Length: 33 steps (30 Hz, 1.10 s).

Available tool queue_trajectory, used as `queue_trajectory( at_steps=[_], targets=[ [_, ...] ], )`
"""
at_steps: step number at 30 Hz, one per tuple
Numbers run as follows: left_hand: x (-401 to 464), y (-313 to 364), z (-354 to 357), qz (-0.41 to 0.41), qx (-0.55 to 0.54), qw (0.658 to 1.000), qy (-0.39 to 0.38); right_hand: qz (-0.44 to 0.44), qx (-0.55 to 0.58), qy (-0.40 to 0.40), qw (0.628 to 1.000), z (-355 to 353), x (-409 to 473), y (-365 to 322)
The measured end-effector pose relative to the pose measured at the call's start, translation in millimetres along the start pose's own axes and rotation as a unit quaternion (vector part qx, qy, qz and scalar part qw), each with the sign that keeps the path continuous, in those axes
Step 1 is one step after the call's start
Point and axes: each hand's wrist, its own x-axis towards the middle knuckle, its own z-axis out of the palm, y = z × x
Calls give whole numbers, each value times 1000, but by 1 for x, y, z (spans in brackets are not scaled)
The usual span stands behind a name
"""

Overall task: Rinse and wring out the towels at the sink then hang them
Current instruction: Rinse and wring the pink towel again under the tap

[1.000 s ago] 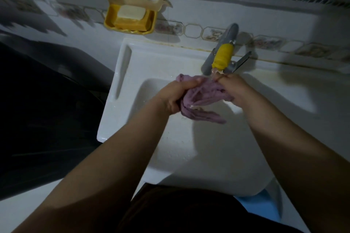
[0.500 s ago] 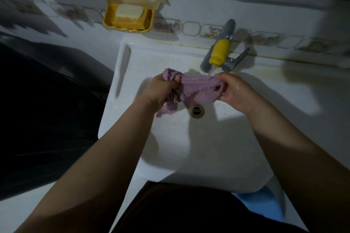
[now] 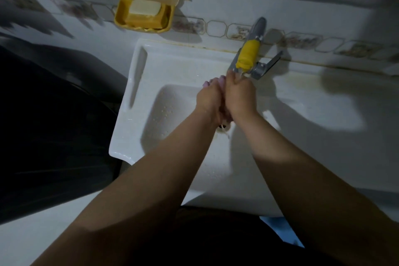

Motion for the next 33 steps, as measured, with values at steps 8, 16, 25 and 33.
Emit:
queue_trajectory(
  at_steps=[8,16,25,33],
  targets=[
    [-2,4,1,2,-20,997,-79,21,17,-32,999,-2,0,21],
    [16,15,-26,35,147,976,-156,311,300,-368,823,-4,-1,44],
    [18,9,-61,66,101,982,-145,271,572,-160,757,-32,21,39],
    [9,2,-48,-48,-62,979,-189,68,254,-105,959,-23,1,8]
  ],
)
